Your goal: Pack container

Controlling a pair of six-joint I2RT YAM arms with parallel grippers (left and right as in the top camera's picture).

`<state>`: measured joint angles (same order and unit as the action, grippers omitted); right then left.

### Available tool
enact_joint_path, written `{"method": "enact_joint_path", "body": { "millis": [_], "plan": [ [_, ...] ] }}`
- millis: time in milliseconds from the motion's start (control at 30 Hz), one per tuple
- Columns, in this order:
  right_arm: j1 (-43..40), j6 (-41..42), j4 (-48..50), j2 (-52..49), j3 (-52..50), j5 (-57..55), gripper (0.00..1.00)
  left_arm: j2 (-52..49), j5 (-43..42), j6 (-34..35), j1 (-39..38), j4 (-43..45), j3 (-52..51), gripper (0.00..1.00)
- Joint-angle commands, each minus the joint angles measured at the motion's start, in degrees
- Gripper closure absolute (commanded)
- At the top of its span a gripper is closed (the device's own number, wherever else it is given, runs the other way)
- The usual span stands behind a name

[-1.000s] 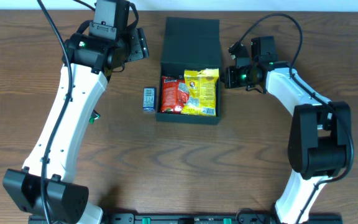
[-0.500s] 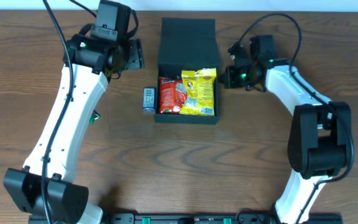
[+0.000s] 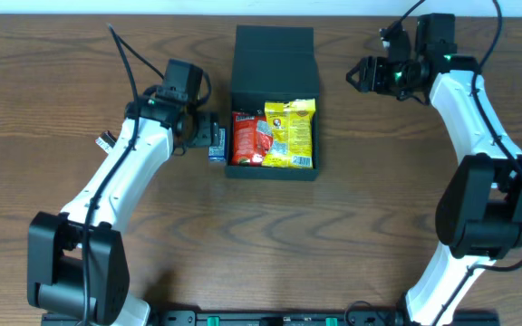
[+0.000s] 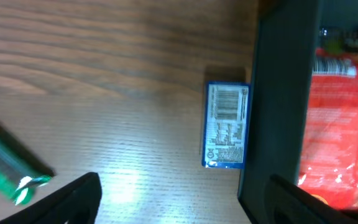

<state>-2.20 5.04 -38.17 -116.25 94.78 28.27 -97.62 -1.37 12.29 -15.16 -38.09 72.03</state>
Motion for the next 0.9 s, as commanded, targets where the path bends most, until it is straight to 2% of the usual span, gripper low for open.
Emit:
{"method": "enact_joint_path", "body": {
  "millis": [0, 300, 667, 867],
  "plan": [
    [-0.74, 0.02, -0.26, -0.22, 1.40, 0.24, 0.31, -0.66, -2.36, -1.22, 0.09, 3.41, -3.28, 0.12],
    [-0.79, -0.46, -0.44, -0.22, 1.44, 0.22, 0.31, -6.99, -7.58, -1.53, -1.42, 9.75, -5.97, 0.13],
    [-0.79, -0.85, -1.38, -0.22, 1.44, 0.20, 0.31, -10.91, -6.97, -0.52, -2.78, 13.35, -5.97, 0.14],
    [-0.79, -0.85, -1.60, -0.22, 1.44, 0.20, 0.32, -11.13, -3.26, -0.31, -2.78, 13.35, -5.97, 0.31]
  ]
}}
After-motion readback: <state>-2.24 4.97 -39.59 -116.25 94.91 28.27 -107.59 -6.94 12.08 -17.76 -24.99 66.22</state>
